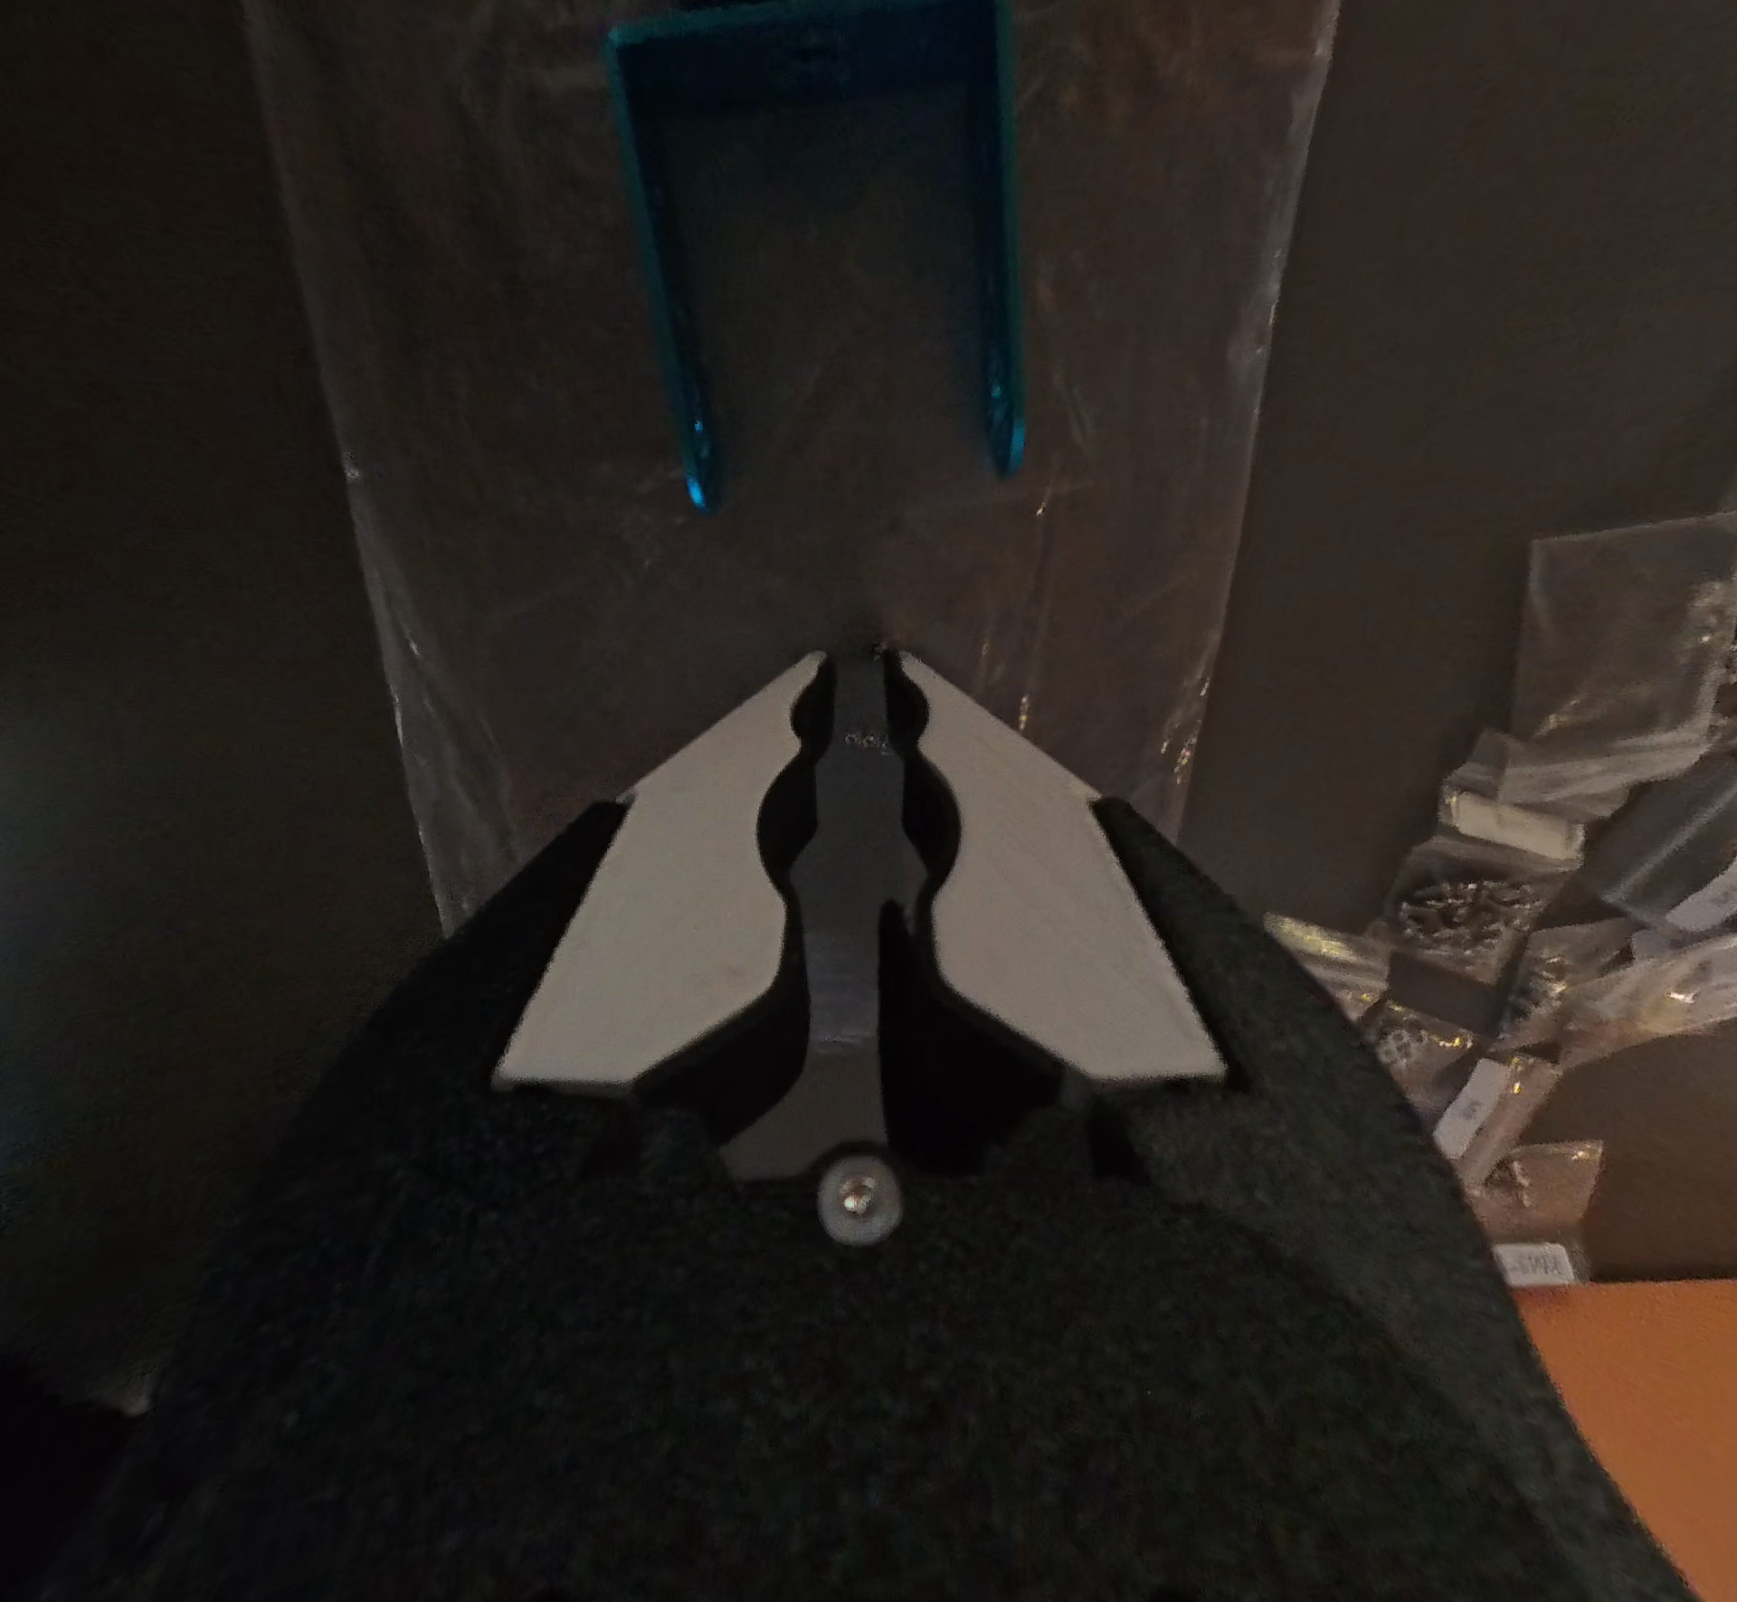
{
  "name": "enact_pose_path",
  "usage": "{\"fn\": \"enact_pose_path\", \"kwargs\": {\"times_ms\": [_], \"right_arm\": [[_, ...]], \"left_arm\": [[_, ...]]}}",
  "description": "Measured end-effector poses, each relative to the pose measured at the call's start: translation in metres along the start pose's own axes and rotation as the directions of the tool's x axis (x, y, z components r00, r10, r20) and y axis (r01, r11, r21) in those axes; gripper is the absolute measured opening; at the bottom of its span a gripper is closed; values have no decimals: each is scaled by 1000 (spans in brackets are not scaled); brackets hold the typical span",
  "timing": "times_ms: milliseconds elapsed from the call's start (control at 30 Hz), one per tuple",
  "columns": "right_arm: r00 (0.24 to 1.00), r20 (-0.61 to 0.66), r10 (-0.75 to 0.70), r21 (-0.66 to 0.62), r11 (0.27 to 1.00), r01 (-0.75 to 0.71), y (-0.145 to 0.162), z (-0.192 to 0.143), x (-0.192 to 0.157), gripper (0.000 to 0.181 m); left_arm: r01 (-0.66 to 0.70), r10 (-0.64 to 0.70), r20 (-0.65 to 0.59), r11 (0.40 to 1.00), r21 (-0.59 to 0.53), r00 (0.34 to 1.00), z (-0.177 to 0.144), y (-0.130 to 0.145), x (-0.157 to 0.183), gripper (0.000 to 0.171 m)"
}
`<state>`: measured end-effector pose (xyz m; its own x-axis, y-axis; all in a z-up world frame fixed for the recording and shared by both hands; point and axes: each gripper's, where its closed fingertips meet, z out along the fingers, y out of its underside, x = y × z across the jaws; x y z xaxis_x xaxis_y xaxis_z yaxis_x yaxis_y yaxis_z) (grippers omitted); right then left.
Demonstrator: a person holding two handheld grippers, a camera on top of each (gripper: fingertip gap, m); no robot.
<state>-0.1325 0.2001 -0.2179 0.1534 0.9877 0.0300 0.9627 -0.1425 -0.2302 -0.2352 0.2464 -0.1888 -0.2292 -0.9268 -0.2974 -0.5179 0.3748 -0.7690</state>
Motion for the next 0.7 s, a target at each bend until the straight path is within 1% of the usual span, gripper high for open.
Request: {"fn": "enact_pose_path", "kwargs": {"times_ms": [67,167,333,467,533,600,633,700], "right_arm": [[1000,14,-1,17,1000,1,-5,-1,1,10],[1000,23,-5,-23,1000,5,-1,2,0,11],[1000,-1,-9,-28,1000,9,-4,1,3,10],[1000,-1,8,23,1000,-8,-8,-6,3,9],[1000,10,1,72,997,-2,-14,-9,0,12],[1000,9,0,123,992,-1,-20,-12,2,24],[1000,15,10,149,989,-12,-21,-14,3,34],[998,52,45,203,978,-55,-24,-16,4,60]], "left_arm": [[3,-3,6,1000,2,1000,-1,0,-2,40],[-1,1,8,1000,7,1000,-1,-1,-2,39],[-23,23,-39,1000,-3,999,-1,-1,9,40],[-7,5,-73,1000,-15,997,-5,0,13,41],[25,-28,-123,999,-26,992,-9,3,17,44],[66,-75,-189,996,-57,979,-12,9,23,52],[75,-84,-188,996,-56,978,-13,9,22,53],[88,-95,-221,995,-42,971,-14,6,27,54]]}}
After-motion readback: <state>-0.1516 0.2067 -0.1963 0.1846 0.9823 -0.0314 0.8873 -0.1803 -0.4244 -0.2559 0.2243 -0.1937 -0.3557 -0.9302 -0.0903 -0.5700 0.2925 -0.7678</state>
